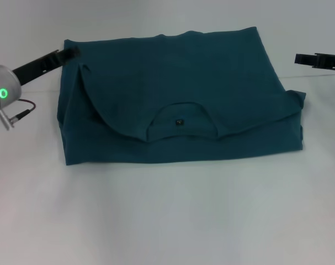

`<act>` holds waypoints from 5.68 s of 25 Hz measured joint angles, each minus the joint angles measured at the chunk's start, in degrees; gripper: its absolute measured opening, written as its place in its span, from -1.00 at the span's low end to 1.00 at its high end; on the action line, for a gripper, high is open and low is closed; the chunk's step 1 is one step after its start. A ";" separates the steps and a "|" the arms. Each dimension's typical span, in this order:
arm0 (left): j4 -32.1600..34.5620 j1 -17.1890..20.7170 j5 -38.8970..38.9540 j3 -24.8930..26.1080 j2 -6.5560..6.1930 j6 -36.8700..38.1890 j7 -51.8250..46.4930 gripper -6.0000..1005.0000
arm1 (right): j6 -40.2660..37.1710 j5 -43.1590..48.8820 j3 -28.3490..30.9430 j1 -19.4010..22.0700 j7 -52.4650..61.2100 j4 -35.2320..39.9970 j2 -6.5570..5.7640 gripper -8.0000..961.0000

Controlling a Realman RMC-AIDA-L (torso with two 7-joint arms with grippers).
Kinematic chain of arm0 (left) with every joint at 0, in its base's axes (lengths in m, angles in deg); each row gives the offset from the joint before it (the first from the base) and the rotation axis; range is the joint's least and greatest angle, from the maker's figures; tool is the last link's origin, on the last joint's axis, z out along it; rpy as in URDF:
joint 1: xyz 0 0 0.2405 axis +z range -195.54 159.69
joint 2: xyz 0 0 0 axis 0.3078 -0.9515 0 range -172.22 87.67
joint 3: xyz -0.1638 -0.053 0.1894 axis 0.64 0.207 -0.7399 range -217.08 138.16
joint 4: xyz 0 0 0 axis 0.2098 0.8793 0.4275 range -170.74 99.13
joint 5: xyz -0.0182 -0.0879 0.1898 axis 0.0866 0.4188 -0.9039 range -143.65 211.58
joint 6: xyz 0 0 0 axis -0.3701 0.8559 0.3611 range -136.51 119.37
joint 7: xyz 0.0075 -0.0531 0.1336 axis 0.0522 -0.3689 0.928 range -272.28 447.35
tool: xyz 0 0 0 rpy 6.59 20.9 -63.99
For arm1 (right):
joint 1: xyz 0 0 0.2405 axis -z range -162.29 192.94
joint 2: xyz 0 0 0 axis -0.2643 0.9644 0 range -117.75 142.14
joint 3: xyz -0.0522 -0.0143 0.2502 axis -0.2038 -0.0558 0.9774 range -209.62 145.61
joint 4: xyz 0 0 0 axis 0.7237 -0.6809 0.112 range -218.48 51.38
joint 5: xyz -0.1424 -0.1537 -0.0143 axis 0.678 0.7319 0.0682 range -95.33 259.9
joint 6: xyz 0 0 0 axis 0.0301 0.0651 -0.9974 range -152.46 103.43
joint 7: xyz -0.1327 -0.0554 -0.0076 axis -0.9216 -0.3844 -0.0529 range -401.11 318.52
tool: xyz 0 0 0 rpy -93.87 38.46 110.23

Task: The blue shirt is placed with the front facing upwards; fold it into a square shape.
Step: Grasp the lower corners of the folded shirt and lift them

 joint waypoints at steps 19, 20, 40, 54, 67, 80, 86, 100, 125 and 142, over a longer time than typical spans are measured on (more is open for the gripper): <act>8.43 12.73 2.10 -0.17 0.36 20.81 -0.97 0.73 | -13.98 0.50 -0.58 7.18 8.13 2.49 -0.40 0.56; 8.45 13.21 2.01 -0.18 0.33 21.21 -0.93 0.73 | -14.35 0.51 -0.98 7.28 8.57 2.26 -0.39 0.56; 10.02 17.16 -5.38 -0.16 0.83 23.63 -0.78 0.72 | -17.35 1.48 -6.44 9.93 12.45 2.25 0.90 0.56; 9.48 17.05 -5.38 -0.35 1.14 23.89 -0.06 0.71 | -14.80 2.90 -6.88 9.72 12.35 1.89 1.74 0.55; 9.48 16.74 -5.38 -1.13 1.19 23.82 -0.06 0.71 | -12.26 2.92 -6.90 8.19 12.04 1.69 3.03 0.56; 9.48 16.97 -5.03 -1.15 1.25 23.55 0.43 0.70 | -11.84 2.81 -8.65 6.64 11.99 1.58 4.10 -0.30; 9.45 17.13 -5.17 -1.15 1.30 23.42 0.54 0.68 | -11.77 2.59 -8.75 7.35 12.07 1.74 4.21 -0.56; 8.24 17.13 -5.50 -3.16 1.46 19.44 1.55 0.64 | -14.76 -0.32 -8.20 9.68 11.23 3.60 3.49 -0.94; 3.96 15.00 -5.64 -19.47 2.75 2.16 5.14 0.56 | -17.66 -1.50 -7.67 11.10 11.45 5.98 3.43 -0.94; 4.28 14.40 -5.64 -22.53 2.83 1.95 5.54 0.51 | -17.43 -1.50 -7.68 11.10 11.55 5.98 3.32 -0.94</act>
